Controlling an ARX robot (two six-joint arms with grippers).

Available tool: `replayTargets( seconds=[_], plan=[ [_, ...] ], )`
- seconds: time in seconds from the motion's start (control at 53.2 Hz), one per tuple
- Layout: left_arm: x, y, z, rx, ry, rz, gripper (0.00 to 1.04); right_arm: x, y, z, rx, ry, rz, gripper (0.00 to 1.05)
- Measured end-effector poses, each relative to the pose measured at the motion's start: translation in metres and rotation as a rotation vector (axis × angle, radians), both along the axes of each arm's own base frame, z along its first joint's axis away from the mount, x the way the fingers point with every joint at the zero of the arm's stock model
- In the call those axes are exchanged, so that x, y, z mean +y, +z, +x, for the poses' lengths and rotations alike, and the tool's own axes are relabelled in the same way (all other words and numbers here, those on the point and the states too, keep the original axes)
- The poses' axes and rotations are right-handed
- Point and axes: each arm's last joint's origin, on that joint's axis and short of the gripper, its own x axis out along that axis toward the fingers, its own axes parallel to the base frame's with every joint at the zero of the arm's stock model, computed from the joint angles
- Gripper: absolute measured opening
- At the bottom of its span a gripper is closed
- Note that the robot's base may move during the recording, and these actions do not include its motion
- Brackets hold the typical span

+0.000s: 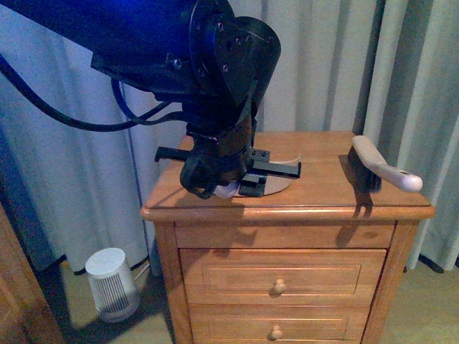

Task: Clean up trash

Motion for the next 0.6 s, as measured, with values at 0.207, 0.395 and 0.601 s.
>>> replayTargets(
  seconds=[0.207,0.395,0.601],
  plan=[
    [0.010,0.037,-0.027,-0.283,-0.053,-0.042,0.28,0.000,0.000,0.000,0.000,0.000,0.000,0.97],
    [0.021,0.078,-0.082,-0.543,-0.186,-0.105,0.28,0.000,0.000,0.000,0.000,0.000,0.000,0.97],
    [0.066,0.109,-0.167,-0.752,-0.326,-0.160,0.28,0.000,0.000,0.000,0.000,0.000,0.000,0.97]
  ],
)
